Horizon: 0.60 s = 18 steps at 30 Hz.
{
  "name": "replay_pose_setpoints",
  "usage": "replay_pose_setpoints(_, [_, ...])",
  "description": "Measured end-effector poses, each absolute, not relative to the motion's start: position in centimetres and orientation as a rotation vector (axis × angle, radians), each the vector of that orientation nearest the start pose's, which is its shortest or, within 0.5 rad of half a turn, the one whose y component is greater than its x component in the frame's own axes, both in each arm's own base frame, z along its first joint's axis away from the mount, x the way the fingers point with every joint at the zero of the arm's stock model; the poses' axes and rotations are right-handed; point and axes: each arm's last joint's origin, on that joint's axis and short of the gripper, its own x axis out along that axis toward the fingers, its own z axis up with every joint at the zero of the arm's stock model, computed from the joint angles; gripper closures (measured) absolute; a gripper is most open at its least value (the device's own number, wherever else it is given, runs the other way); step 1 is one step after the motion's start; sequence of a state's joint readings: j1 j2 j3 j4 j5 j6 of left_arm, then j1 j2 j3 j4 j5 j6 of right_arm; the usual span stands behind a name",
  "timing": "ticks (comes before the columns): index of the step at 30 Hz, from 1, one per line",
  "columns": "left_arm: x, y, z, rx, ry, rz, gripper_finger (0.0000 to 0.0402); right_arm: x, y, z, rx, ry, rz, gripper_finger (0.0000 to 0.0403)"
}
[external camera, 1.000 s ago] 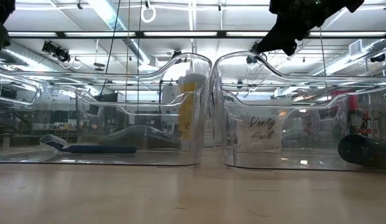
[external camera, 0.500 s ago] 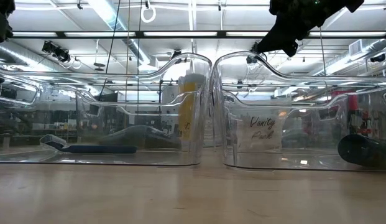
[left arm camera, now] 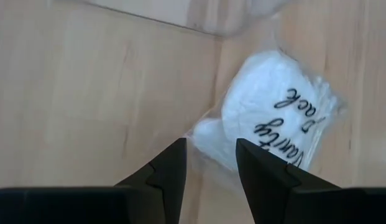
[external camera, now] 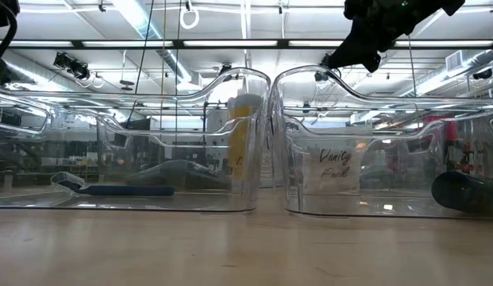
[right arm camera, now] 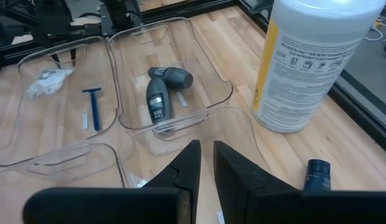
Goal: Pick & Place Travel size toiletries
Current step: Put the transparent vanity pack into the top right transparent bin
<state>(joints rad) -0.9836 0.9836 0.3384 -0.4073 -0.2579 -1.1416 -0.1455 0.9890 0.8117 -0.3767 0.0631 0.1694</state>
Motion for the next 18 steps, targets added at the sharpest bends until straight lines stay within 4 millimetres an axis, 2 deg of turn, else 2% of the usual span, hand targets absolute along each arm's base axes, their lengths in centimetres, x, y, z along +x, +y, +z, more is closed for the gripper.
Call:
replay_pose_setpoints(8, [8.84,-12.02,13.34,-0.465,1.1,-0.039,0.0259,20.61,-3.35,28.91,0.171,0.533,-0.298,0.0353])
replay_pose_setpoints(18, [8.75,-12.09,13.3,-0.45,1.133,-0.078,0.0267,20.61,-3.35,28.92,0.172,0.533,-0.298,0.0353])
